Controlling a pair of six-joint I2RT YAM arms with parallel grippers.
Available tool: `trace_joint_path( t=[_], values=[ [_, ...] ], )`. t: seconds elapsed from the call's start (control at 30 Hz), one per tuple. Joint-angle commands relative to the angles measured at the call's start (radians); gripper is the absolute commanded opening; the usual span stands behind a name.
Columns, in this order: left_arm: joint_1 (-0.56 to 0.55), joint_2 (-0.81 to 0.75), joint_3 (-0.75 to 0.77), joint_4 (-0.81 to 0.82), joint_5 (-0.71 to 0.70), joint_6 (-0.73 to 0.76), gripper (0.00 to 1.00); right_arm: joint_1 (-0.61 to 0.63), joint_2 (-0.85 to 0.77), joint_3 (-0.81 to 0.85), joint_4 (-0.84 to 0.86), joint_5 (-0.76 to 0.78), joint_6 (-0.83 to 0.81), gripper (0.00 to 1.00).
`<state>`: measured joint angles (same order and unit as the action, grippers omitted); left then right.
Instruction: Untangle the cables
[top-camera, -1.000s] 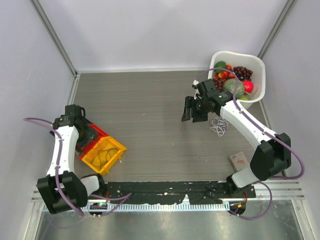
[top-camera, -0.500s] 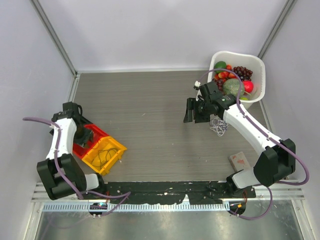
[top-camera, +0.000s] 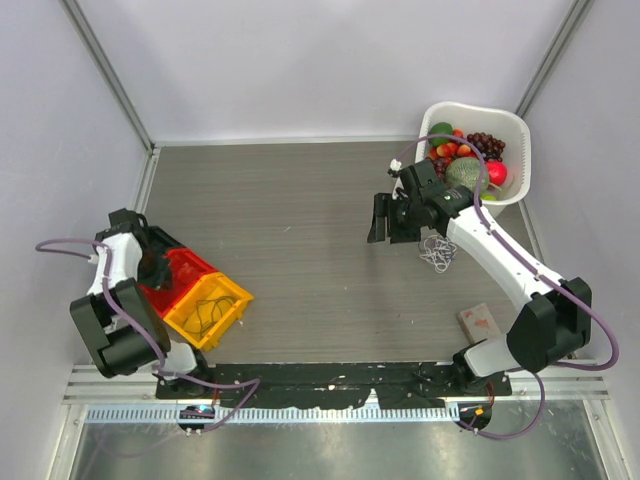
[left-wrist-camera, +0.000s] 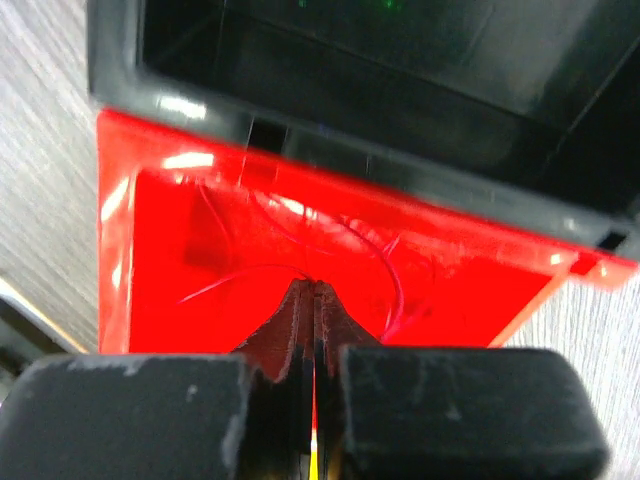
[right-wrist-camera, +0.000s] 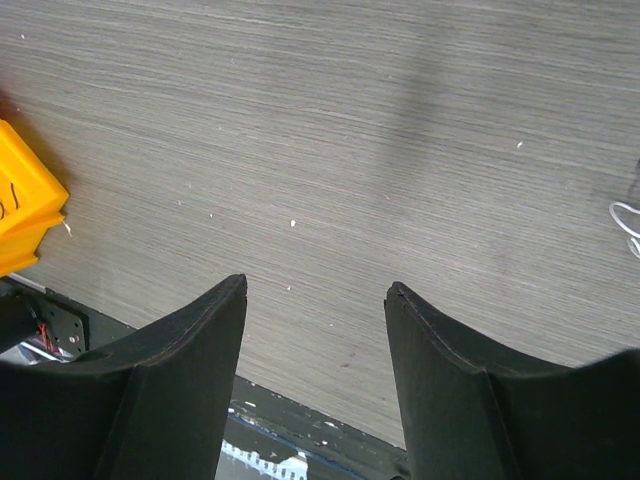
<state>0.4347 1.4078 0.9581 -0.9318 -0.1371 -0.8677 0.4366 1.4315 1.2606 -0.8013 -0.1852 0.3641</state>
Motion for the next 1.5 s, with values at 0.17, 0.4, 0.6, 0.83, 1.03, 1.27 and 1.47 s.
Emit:
trace_joint_path(
  t=[0.17,0.4,0.6,0.83,1.03,1.27,1.47],
  values=[
    [0.013,0.076,0.001,0.122,-0.016,0.084,0.00,0.002,0.027,0.062,-0.012,-0.003,0.035,0.63],
    [-0.040,-0.180,0.002,0.038,-0.067,0.111,0.34,0.002,0.055,0.100,-0.022,0.012,0.056,0.63],
    [-0.164,-0.319,0.008,0.051,-0.036,0.156,0.60,-0.004,0.083,0.131,-0.071,0.128,0.079,0.63],
    [-0.289,-0.388,0.013,0.028,-0.165,0.163,0.76,-0.062,0.130,0.158,-0.070,0.182,0.159,0.63],
    [-0.287,-0.408,0.050,0.086,0.015,0.323,0.78,-0.188,0.119,0.148,-0.047,0.230,0.194,0.63],
    [-0.476,-0.365,-0.051,0.355,0.704,0.299,0.78,-0.300,0.127,0.036,-0.009,0.419,0.098,0.62],
    [-0.775,-0.342,-0.042,0.329,0.726,0.349,0.78,-0.322,0.153,-0.059,0.100,0.468,0.027,0.62]
  ],
)
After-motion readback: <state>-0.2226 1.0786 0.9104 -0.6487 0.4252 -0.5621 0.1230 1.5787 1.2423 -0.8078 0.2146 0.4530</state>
